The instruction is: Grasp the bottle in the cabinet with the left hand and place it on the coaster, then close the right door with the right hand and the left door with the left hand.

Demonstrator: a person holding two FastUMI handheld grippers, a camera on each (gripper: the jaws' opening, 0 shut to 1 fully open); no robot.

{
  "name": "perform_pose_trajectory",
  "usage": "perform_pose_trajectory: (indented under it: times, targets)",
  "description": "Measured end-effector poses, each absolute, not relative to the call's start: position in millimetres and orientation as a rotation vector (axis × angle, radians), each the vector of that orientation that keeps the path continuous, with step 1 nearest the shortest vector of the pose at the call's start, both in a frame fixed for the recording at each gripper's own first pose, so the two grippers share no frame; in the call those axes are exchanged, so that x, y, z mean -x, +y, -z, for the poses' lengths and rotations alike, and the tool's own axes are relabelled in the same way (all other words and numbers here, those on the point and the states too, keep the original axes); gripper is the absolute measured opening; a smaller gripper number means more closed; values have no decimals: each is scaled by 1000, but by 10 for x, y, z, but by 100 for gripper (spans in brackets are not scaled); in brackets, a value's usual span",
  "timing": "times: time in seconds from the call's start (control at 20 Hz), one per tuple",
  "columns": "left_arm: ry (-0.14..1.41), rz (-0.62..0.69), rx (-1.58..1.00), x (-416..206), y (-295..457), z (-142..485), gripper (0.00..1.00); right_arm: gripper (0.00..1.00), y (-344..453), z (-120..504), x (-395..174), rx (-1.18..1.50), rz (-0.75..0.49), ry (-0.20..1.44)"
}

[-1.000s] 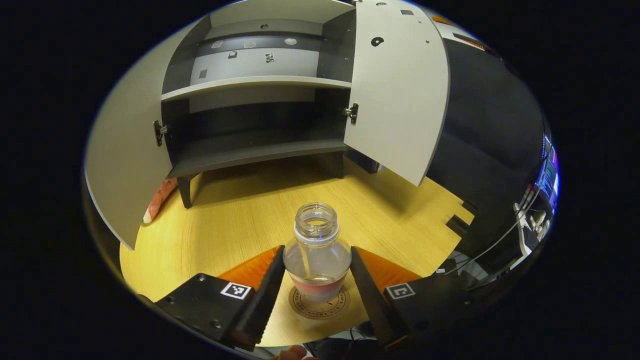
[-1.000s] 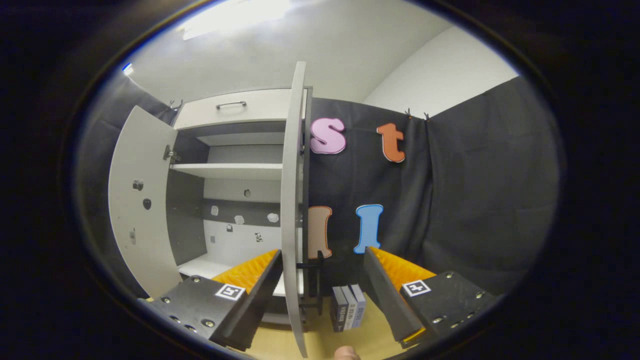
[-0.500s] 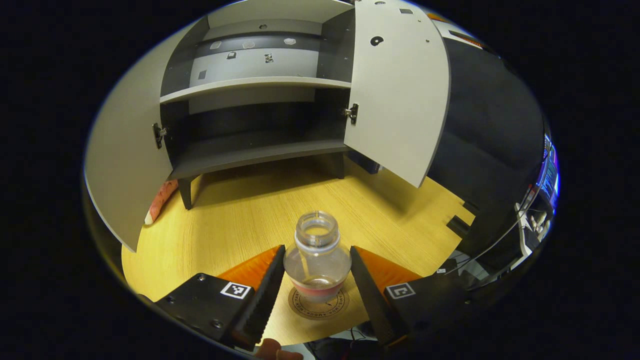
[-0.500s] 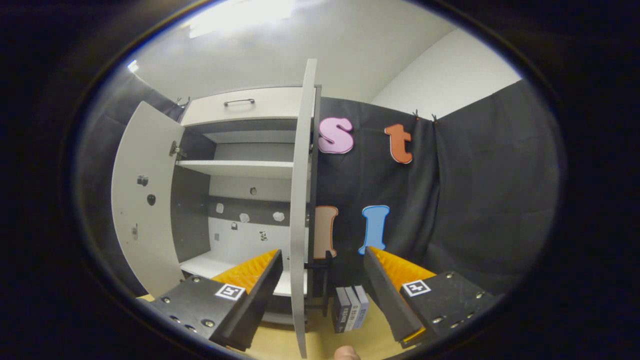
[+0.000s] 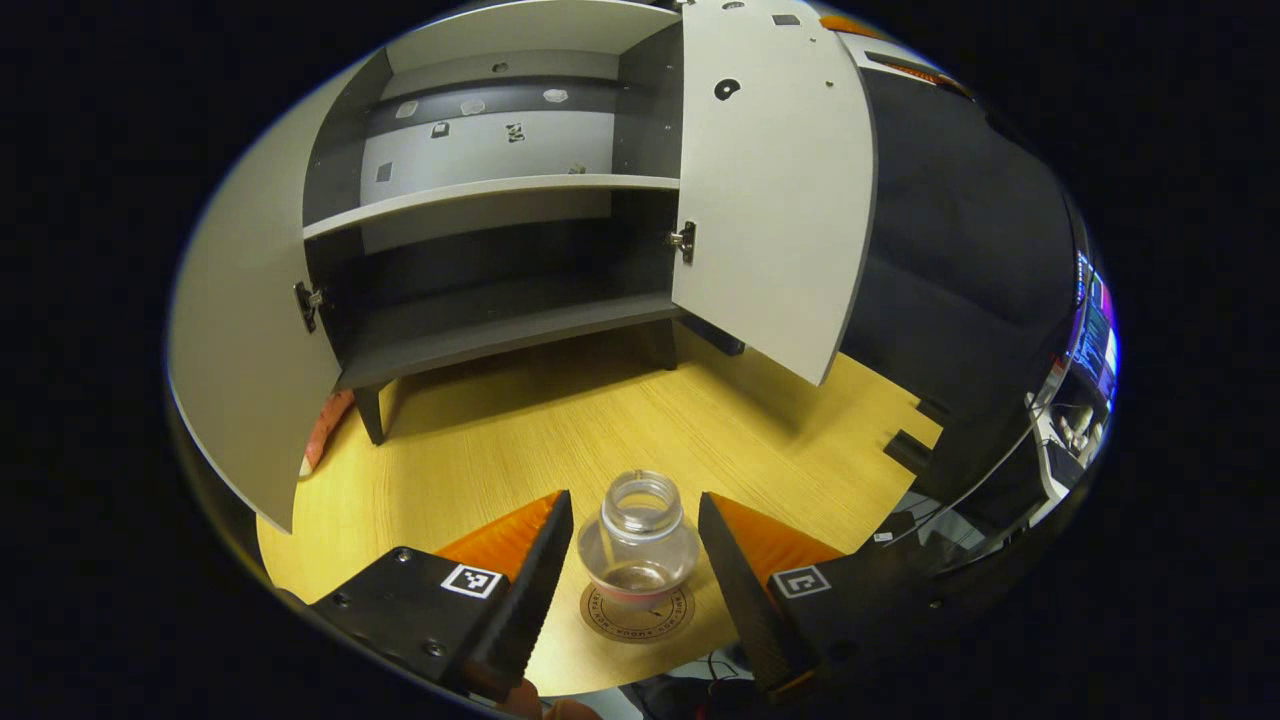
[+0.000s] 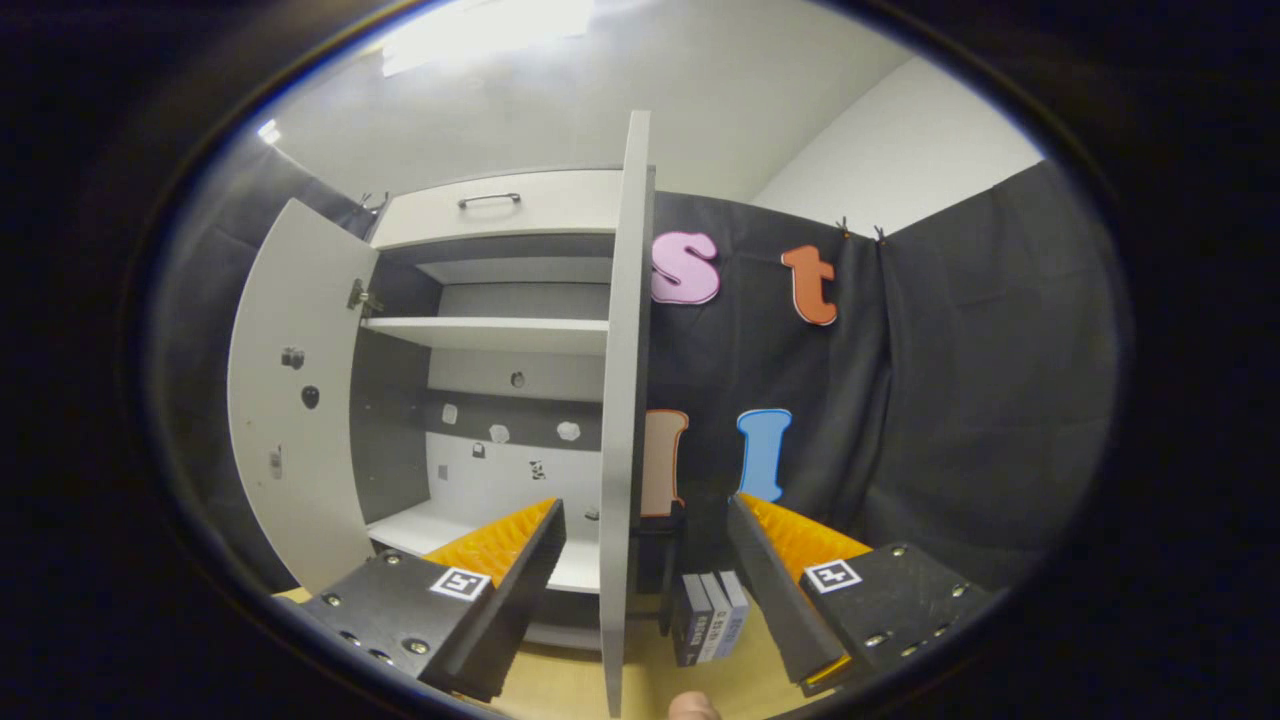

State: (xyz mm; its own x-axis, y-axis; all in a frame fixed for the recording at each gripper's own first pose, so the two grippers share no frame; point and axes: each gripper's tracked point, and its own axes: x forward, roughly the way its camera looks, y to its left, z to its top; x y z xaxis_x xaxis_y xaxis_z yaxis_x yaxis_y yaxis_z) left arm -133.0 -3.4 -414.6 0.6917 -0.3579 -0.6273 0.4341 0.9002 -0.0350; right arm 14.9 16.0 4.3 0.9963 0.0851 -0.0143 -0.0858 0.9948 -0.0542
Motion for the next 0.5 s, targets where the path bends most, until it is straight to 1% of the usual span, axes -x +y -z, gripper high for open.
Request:
perform_pose_trajectory:
  times: [0.05,0.1,0.45,0.5]
  targets:
    - [664,444,-118,1316,-42,4088,83,94,163,-39,-149,54,-88,12]
    - [654,445,-116,1288,-52,4026,83,98,176,-42,-143,52,-91,12]
    - [537,446,-80,1099,-105,3436,83,98,199,-57,-99,44,-102,6]
    - [516,445,-71,1064,-112,3324,83,94,208,-67,-83,43,-104,2]
